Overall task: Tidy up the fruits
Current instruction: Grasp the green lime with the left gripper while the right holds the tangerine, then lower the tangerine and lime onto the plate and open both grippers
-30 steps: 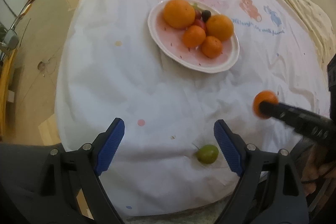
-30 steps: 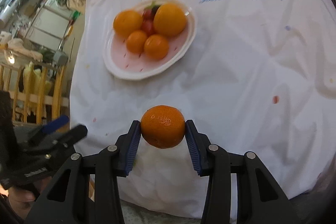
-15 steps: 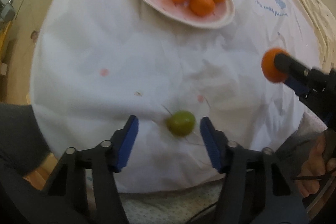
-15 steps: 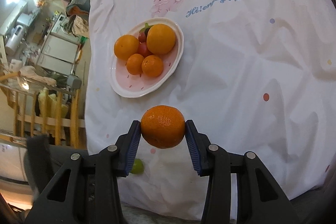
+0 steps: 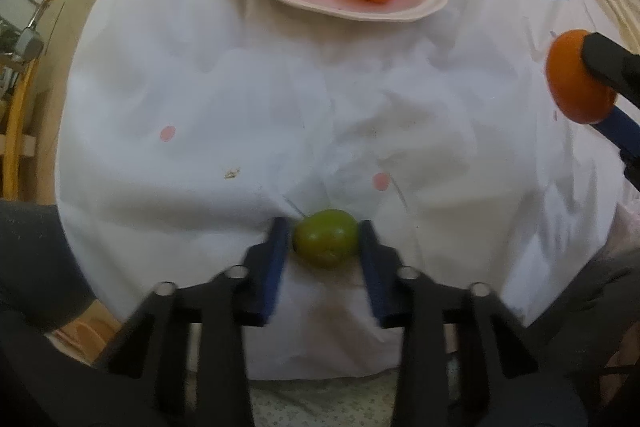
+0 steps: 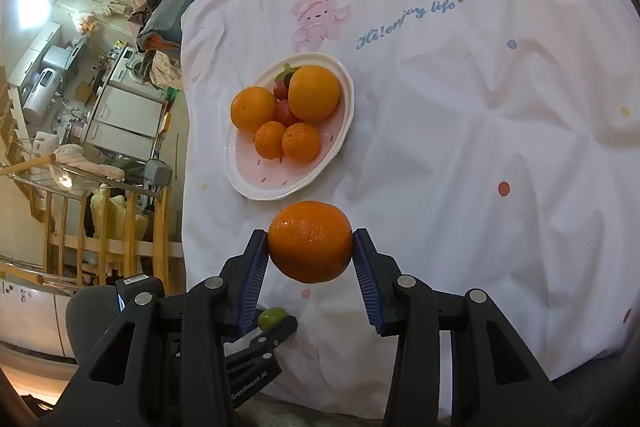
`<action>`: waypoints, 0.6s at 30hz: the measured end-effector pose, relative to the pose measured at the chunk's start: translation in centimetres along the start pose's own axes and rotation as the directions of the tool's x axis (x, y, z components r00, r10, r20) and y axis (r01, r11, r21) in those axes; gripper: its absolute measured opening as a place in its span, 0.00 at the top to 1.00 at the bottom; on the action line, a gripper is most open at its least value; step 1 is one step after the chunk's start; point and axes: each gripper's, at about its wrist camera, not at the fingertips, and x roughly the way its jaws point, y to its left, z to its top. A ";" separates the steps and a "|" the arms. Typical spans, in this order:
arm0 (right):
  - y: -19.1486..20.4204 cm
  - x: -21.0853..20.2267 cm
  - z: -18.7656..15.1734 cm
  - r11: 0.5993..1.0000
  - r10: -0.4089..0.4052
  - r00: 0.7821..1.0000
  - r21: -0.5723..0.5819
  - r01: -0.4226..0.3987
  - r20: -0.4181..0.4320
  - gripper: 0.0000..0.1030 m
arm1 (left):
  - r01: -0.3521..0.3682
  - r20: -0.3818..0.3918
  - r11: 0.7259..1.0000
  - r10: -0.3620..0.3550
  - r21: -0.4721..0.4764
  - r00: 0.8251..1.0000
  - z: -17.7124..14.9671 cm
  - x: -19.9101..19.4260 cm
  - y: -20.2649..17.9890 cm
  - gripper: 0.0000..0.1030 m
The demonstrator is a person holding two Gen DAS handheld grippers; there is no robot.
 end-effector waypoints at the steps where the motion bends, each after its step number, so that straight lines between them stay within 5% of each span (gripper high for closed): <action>1: 0.0 0.0 0.0 1.000 0.001 1.000 0.000 -0.001 0.000 0.56 | 0.002 0.003 1.000 -0.002 0.005 1.000 0.0 -0.2 0.0 0.74; 9: 0.1 0.3 0.3 1.000 0.003 1.000 -0.003 -0.003 -0.007 0.56 | 0.039 0.060 0.999 -0.041 0.034 0.997 1.3 -3.7 1.2 0.74; 18: 1.8 -0.5 3.4 1.000 0.000 1.000 -0.021 0.000 0.012 0.56 | 0.047 0.166 0.999 -0.050 0.019 0.985 7.9 -8.2 4.6 0.74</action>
